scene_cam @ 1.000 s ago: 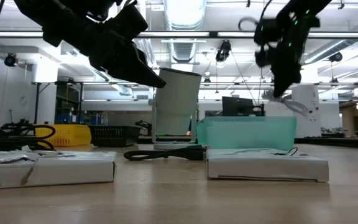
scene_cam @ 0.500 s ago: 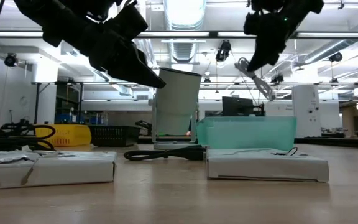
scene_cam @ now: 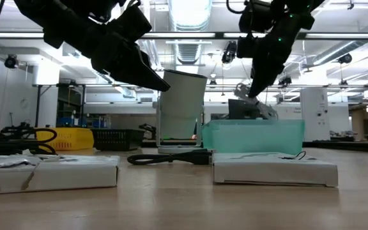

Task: Pick and place items into bin
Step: Put the white charger cable into the green bin, then put the right black charger into the green bin

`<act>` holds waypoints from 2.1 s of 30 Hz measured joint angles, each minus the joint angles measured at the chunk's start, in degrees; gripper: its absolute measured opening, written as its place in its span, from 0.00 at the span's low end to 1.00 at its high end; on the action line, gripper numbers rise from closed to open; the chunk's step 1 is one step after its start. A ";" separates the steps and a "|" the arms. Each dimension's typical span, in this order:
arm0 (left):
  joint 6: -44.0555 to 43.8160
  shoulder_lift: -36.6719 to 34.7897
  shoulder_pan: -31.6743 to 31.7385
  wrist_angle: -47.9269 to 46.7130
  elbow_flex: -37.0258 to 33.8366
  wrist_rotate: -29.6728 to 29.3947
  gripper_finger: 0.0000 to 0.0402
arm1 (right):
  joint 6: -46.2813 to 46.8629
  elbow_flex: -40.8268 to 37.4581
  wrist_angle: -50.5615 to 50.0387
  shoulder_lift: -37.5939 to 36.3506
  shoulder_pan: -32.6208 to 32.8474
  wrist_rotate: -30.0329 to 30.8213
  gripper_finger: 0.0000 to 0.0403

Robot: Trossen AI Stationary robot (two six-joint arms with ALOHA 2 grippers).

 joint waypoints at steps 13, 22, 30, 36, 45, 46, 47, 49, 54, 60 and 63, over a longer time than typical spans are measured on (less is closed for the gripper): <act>0.00 0.00 -0.01 0.00 0.00 0.00 0.50 | -0.88 0.22 -0.02 1.62 1.04 -2.07 0.02; 0.00 0.00 -0.02 -0.03 -0.19 0.00 0.50 | -1.04 0.24 0.00 1.57 1.70 -2.43 0.08; 0.00 0.00 0.00 -0.02 -0.24 -0.02 0.50 | -1.32 0.26 0.02 1.49 1.70 -2.43 0.18; 0.00 0.00 -0.02 -0.02 -0.24 0.00 0.50 | -0.68 0.25 1.50 -0.64 2.49 -2.66 0.27; -0.02 0.00 -0.01 -0.02 -0.24 0.00 0.50 | -2.39 -7.17 21.94 -8.42 10.06 -2.44 0.27; -0.02 0.00 0.00 -0.04 -0.24 -0.02 0.50 | -1.94 -8.70 24.63 -9.14 10.95 -1.96 0.26; -0.02 0.00 -0.02 -0.02 -0.24 0.00 0.50 | -1.19 -10.59 27.60 -9.93 11.99 -0.83 0.26; -0.04 0.00 -0.02 -0.04 -0.26 0.00 0.50 | 0.09 -14.27 32.43 -11.22 14.03 2.68 0.24; -0.11 0.00 -0.01 -0.04 -0.28 -0.01 0.50 | -0.55 -23.53 42.09 -15.32 18.44 6.73 0.21; -0.15 0.00 -0.02 -0.02 -0.28 -0.02 0.50 | -0.07 -33.86 55.36 -23.23 21.24 6.85 0.18; -0.15 0.00 -0.02 0.00 -0.28 0.00 0.50 | -3.24 -38.61 59.41 -27.58 22.30 6.68 0.17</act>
